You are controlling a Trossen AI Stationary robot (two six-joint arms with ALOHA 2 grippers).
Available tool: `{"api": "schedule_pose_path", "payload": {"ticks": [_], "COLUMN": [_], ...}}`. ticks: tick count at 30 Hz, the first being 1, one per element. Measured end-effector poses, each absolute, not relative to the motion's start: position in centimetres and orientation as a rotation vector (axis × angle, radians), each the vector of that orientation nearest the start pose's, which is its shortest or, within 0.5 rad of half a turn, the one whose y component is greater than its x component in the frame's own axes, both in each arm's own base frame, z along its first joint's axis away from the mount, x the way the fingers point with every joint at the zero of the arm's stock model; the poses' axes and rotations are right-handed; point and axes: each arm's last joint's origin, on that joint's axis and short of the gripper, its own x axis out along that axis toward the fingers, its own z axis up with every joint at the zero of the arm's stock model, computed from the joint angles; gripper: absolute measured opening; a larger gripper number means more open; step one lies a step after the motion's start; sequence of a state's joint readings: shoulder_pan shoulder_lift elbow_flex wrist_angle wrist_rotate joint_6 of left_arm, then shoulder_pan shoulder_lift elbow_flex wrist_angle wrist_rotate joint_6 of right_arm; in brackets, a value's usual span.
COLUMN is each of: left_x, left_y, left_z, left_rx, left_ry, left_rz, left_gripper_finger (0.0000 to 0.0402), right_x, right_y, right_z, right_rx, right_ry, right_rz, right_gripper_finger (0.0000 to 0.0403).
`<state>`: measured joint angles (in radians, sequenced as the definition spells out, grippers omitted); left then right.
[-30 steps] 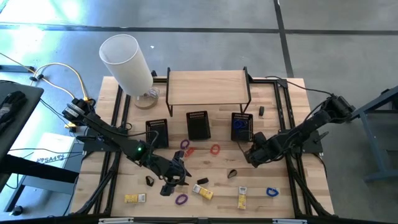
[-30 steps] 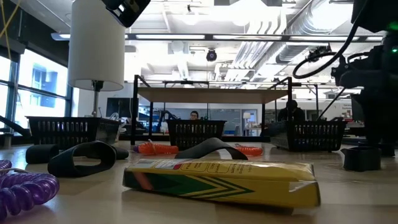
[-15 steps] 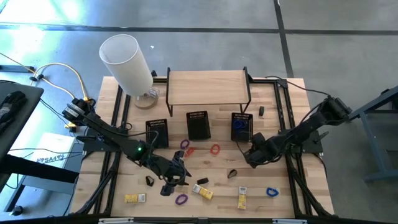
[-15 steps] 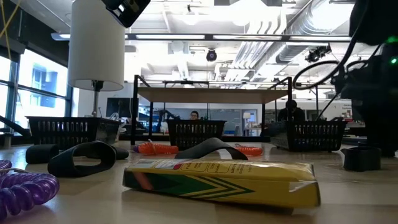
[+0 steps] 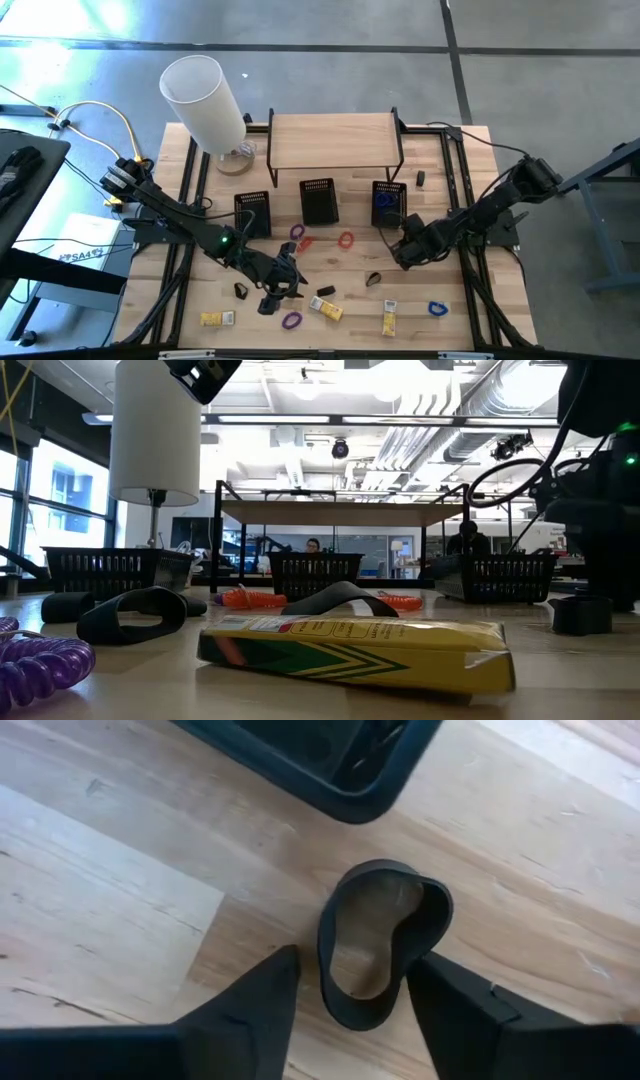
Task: Pick & Place Office Desk Supplies
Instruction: Put the black rubber band into the left black bin
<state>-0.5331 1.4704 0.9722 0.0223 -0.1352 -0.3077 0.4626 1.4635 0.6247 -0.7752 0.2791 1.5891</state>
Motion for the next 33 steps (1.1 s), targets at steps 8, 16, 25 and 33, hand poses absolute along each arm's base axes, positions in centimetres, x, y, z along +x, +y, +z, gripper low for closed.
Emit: {"api": "schedule_pose_path", "payload": {"ticks": [8, 16, 25, 33], "left_x": [28.0, 27.8, 27.7, 28.3], "left_y": [-16.1, -16.5, -16.6, -16.0], "left_z": [25.8, 25.8, 25.8, 26.4], "left_rx": [-0.141, -0.134, -0.083, 0.003], "left_ry": [0.507, 0.508, 0.499, 0.393], "left_rz": [-0.316, -0.332, -0.347, -0.237], "left_gripper_finger": [0.0159, 0.0159, 0.0159, 0.0159], "right_x": [17.9, 18.1, 21.4, 23.6], "right_y": [8.0, 9.1, 15.2, 17.3], "right_z": [12.8, 13.9, 18.7, 21.2], "right_rx": [0.696, 0.713, 0.595, 0.239], "right_ry": [1.161, 1.222, 1.027, 0.614], "right_rz": [-0.984, -0.903, -0.306, -0.048], "right_gripper_finger": [0.0031, 0.0005, 0.0004, 0.0004]}}
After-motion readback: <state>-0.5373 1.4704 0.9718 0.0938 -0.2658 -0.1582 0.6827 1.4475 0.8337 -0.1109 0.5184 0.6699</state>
